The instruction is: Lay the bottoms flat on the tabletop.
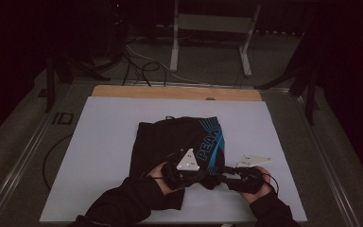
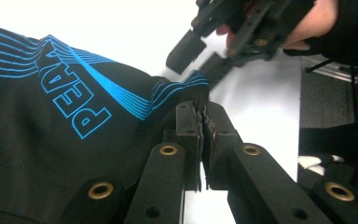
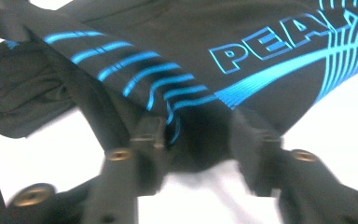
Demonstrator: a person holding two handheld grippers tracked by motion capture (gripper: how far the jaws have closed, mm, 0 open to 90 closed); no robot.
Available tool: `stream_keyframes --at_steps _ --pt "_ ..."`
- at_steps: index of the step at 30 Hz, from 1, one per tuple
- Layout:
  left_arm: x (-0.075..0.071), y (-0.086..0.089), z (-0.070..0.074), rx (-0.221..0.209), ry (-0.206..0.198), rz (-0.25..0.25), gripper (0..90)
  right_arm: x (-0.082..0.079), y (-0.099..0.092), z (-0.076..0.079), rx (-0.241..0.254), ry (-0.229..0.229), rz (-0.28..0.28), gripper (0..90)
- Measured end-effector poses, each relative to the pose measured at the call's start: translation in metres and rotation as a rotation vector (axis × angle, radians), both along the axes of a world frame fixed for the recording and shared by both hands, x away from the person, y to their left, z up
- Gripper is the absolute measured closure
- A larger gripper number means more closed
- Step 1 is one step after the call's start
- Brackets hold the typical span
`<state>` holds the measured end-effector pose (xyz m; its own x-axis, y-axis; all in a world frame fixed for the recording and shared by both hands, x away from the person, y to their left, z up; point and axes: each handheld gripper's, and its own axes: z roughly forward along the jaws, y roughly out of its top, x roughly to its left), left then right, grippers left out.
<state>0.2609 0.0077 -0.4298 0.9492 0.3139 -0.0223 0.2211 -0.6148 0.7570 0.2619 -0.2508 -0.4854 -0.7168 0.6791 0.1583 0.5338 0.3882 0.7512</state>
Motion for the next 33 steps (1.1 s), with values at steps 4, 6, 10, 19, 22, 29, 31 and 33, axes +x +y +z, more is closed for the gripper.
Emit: stream_keyframes --at_steps 4,6,10,19,22,29,31,33 --pt "0.001 -0.001 0.004 -0.016 -0.004 -0.001 86.7 0.0 0.004 -0.002 -0.021 0.003 -0.01 63.7" --pt "0.001 -0.001 0.005 -0.028 0.002 0.0 86.7 0.002 0.006 -0.004 -0.028 0.016 -0.015 63.5" --pt "0.001 0.0 0.007 -0.04 -0.001 0.003 86.8 0.005 0.008 -0.01 -0.059 0.037 -0.021 63.7" --pt "0.002 0.006 0.008 -0.055 0.01 0.017 87.0 0.007 0.001 -0.011 -0.09 0.054 -0.068 66.0" --pt "0.002 0.009 0.008 -0.056 0.01 0.023 87.0 0.006 -0.001 -0.008 -0.087 0.041 -0.075 69.4" --pt "0.003 0.016 0.011 -0.075 0.017 0.03 87.1 0.003 -0.011 0.008 -0.124 -0.025 -0.116 74.1" --pt "0.003 0.019 0.012 -0.082 0.016 0.035 87.1 0.002 -0.018 0.016 -0.125 -0.051 -0.143 75.9" --pt "0.002 0.022 0.014 -0.091 0.021 0.036 87.1 0.001 -0.026 0.021 -0.107 -0.063 -0.158 80.3"
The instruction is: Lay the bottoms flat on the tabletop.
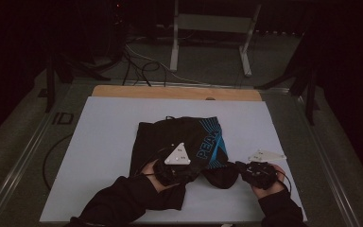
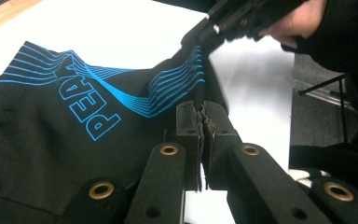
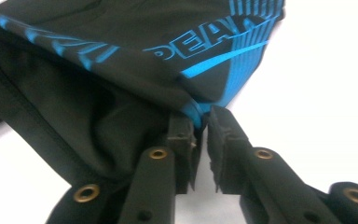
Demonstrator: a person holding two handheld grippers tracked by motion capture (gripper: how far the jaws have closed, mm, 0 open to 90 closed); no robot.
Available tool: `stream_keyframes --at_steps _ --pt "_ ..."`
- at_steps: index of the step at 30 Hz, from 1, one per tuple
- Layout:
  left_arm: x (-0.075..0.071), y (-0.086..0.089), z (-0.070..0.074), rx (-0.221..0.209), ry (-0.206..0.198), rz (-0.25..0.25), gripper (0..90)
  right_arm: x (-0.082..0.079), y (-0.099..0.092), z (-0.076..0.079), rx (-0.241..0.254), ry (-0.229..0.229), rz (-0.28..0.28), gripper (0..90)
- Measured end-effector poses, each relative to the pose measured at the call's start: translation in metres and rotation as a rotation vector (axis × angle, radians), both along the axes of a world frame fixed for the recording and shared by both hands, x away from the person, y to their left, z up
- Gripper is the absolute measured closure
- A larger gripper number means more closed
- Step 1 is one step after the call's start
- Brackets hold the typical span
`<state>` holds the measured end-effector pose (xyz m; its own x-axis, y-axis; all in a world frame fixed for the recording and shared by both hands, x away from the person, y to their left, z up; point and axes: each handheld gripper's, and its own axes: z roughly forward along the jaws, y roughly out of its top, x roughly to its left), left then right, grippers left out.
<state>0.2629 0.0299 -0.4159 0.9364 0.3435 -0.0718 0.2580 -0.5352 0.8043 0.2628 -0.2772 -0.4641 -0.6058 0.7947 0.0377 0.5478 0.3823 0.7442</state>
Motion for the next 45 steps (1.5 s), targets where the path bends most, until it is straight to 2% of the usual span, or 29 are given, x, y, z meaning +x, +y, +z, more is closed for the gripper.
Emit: stream_keyframes --at_steps 1,3,5,9,13,16,17,22,26,31,32,34,40,44,45 --pt "-0.001 0.001 0.0 -0.005 0.002 0.001 87.1 -0.001 -0.003 0.002 0.0 -0.002 -0.008 80.4" --pt "-0.002 0.004 -0.001 -0.007 0.011 -0.004 87.0 -0.003 -0.008 0.005 0.007 -0.002 -0.008 86.8" --pt "-0.005 0.005 -0.003 -0.003 0.014 -0.01 87.1 -0.004 -0.01 0.007 0.018 0.007 0.004 87.7" --pt "-0.013 0.007 -0.007 -0.002 0.014 -0.021 87.0 -0.012 -0.01 0.015 0.001 -0.011 0.035 88.9" --pt "-0.018 0.011 -0.011 -0.007 0.015 -0.035 86.9 -0.023 -0.012 0.028 0.035 -0.034 0.051 89.2" --pt "-0.021 0.012 -0.014 -0.005 0.02 -0.044 86.8 -0.028 -0.014 0.031 0.04 -0.029 0.064 89.2" --pt "-0.026 0.012 -0.021 0.009 0.025 -0.062 86.8 -0.03 -0.014 0.031 0.048 -0.021 0.069 89.2" --pt "-0.03 0.011 -0.032 0.051 0.035 -0.085 86.7 -0.038 -0.017 0.016 0.044 0.075 0.115 89.2" --pt "-0.031 0.013 -0.041 0.079 0.046 -0.096 86.7 -0.041 -0.018 0.006 0.043 0.11 0.145 89.2" --pt "-0.036 0.015 -0.053 0.115 0.069 -0.123 86.6 -0.045 -0.015 -0.004 0.071 0.16 0.184 89.2" --pt "-0.037 0.016 -0.054 0.128 0.062 -0.127 86.6 -0.046 -0.015 -0.005 0.054 0.16 0.205 89.2" --pt "-0.038 0.018 -0.056 0.143 0.063 -0.136 86.6 -0.048 -0.014 -0.008 0.06 0.177 0.226 89.1" --pt "-0.039 0.018 -0.064 0.171 0.081 -0.16 86.4 -0.049 -0.013 -0.017 0.068 0.22 0.252 88.8" --pt "-0.04 0.017 -0.069 0.183 0.098 -0.184 85.4 -0.05 -0.014 -0.014 0.097 0.205 0.279 86.8" --pt "-0.04 0.017 -0.07 0.192 0.096 -0.19 85.4 -0.05 -0.015 -0.013 0.105 0.195 0.283 82.7"
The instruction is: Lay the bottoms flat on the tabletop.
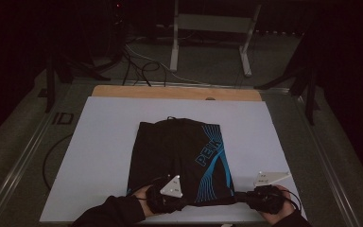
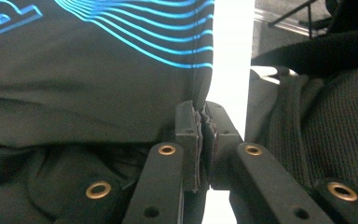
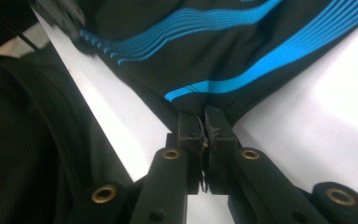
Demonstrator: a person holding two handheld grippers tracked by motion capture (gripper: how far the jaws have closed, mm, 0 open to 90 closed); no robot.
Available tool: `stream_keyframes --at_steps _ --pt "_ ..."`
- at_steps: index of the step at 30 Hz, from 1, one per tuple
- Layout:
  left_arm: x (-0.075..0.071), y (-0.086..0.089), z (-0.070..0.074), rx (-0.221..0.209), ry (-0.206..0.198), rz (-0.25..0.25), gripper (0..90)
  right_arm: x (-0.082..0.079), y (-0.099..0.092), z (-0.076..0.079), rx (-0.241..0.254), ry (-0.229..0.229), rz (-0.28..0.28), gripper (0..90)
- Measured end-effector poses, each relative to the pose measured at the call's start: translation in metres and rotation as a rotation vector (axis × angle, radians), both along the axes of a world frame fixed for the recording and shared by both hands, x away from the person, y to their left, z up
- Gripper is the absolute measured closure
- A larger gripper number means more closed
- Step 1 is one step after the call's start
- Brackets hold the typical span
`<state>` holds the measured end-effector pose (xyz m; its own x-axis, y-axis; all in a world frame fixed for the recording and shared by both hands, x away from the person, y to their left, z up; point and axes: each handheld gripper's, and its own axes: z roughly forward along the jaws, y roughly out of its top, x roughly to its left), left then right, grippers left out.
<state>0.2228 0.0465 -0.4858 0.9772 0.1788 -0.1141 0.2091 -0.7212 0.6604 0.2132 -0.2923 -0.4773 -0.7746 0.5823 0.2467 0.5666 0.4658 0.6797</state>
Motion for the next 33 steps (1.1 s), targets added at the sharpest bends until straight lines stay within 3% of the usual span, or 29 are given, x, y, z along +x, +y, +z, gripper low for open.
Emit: stream_keyframes --at_steps 5,7,9,12,14,16,21,31,33 --pt "0.001 0.001 -0.004 0.015 0.031 -0.038 81.4 0.0 -0.004 0.004 0.05 -0.028 -0.052 62.5" --pt "0.0 0.001 -0.005 0.018 0.037 -0.062 75.4 0.001 -0.006 0.006 0.059 -0.049 -0.075 52.8" --pt "-0.003 0.001 -0.006 0.012 0.03 -0.076 65.4 0.002 -0.007 0.006 0.058 -0.07 -0.109 42.2" --pt "-0.002 0.002 -0.004 -0.013 0.051 -0.062 43.3 0.004 -0.008 0.007 0.096 -0.082 -0.138 27.8" --pt "0.0 0.004 -0.002 -0.034 0.067 -0.061 29.8 0.005 -0.009 0.008 0.117 -0.089 -0.134 19.2" --pt "0.003 0.006 0.0 -0.05 0.077 -0.056 15.6 0.006 -0.01 0.009 0.127 -0.098 -0.14 16.4" --pt "0.01 0.012 0.004 -0.076 0.067 -0.006 1.0 0.012 -0.009 0.007 0.128 -0.104 -0.129 14.5" --pt "0.032 0.032 0.01 -0.115 0.047 0.093 0.3 0.032 0.013 0.0 0.09 -0.179 -0.06 13.5" --pt "0.04 0.041 0.011 -0.134 0.031 0.141 0.3 0.042 0.018 -0.004 0.1 -0.193 -0.041 13.7"
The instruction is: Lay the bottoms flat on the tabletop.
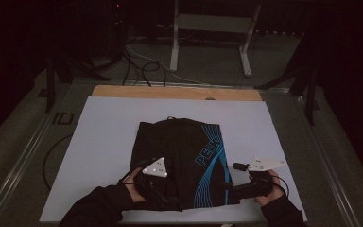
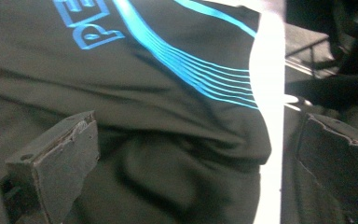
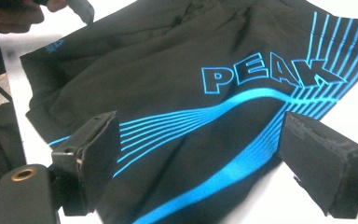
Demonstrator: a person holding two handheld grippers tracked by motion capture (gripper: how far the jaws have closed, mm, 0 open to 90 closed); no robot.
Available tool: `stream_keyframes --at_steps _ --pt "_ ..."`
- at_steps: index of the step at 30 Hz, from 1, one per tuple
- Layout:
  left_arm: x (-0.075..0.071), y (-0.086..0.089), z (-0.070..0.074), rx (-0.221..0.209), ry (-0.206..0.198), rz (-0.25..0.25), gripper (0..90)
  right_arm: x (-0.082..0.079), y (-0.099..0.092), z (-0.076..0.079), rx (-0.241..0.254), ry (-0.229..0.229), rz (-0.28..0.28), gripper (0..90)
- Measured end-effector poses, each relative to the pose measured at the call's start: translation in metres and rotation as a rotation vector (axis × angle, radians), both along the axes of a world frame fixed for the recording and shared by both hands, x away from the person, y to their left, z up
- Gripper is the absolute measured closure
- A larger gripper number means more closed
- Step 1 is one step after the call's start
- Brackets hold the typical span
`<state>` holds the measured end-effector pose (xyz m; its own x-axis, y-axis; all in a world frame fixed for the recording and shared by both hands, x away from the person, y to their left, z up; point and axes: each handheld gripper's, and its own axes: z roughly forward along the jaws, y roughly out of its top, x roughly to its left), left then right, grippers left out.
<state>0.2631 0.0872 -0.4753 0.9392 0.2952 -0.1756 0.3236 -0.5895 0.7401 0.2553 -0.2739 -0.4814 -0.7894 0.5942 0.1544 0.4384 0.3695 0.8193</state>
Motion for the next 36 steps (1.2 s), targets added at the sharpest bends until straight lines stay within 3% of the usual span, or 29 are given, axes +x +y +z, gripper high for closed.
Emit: stream_keyframes --at_steps 5,19,23,31,36 --pt "0.014 0.015 -0.001 -0.013 -0.002 0.063 0.3 0.015 0.004 -0.006 0.002 -0.002 0.005 13.8" --pt "0.044 0.048 -0.004 0.013 -0.023 0.209 0.3 0.055 0.011 -0.009 -0.007 -0.019 -0.027 14.2" --pt "0.054 0.055 -0.004 0.024 -0.021 0.248 0.3 0.065 0.015 -0.011 -0.011 -0.011 -0.041 14.1" --pt "0.075 0.071 -0.009 0.004 0.011 0.322 0.3 0.083 0.02 -0.015 -0.036 -0.002 -0.062 13.9" --pt "0.083 0.075 -0.01 0.005 0.008 0.352 0.3 0.095 0.022 -0.015 -0.019 0.008 -0.086 13.9"
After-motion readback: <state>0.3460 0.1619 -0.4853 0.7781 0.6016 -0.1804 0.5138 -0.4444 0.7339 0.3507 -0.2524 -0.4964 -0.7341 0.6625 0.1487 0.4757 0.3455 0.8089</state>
